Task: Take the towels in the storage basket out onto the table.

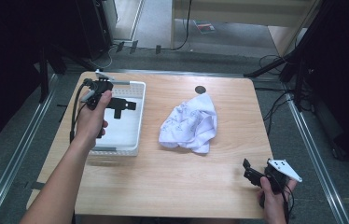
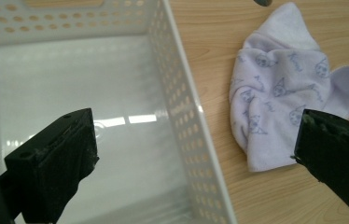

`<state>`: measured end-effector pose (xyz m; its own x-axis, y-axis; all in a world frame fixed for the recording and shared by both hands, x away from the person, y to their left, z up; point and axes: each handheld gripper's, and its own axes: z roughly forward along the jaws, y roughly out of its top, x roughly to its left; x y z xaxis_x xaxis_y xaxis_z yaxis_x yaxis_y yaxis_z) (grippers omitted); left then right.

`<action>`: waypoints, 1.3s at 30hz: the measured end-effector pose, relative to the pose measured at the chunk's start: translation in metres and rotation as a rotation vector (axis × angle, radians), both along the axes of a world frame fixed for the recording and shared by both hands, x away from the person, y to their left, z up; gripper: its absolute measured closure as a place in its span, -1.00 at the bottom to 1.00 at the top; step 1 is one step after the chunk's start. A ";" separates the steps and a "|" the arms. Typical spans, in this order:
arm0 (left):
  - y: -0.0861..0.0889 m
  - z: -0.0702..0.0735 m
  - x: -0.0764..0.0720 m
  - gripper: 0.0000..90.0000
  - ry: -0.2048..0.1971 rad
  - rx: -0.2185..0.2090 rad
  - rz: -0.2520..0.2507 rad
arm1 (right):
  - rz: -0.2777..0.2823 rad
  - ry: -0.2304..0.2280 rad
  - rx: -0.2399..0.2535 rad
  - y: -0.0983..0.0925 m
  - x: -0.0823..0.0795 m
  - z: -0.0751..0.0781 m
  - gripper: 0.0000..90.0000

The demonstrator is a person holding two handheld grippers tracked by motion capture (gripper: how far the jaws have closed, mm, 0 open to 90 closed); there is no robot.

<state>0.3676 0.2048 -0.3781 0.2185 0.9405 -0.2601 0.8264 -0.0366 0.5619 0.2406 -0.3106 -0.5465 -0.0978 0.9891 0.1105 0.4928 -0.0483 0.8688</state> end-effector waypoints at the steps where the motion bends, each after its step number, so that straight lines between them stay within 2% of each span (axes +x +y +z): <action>1: 0.004 0.000 -0.002 -1.00 -0.004 -0.002 0.010 | 0.000 0.001 -0.001 0.000 0.000 0.000 -0.84; 7: 0.027 -0.001 -0.016 -1.00 -0.009 0.014 0.040 | 0.001 0.002 -0.001 0.000 0.000 0.000 -0.84; 14: 0.047 -0.005 -0.035 -1.00 -0.041 0.021 0.075 | 0.000 0.004 -0.003 0.000 0.000 0.000 -0.84; 21: 0.072 -0.022 -0.064 -1.00 -0.059 -0.007 0.112 | 0.002 0.002 0.000 0.000 0.000 0.000 -0.84; 30: 0.102 -0.043 -0.102 -1.00 -0.095 0.002 0.175 | 0.000 0.003 -0.004 0.000 0.000 0.000 -0.84; 33: 0.114 -0.049 -0.115 -0.99 -0.110 -0.009 0.195 | -0.001 0.002 -0.002 0.000 -0.001 0.000 -0.84; 36: 0.125 -0.060 -0.126 -0.99 -0.123 -0.032 0.219 | -0.002 0.002 -0.001 0.000 -0.001 0.000 -0.84; 39: 0.134 -0.074 -0.135 -0.99 -0.119 -0.028 0.246 | -0.003 0.001 -0.001 0.000 -0.001 0.000 -0.84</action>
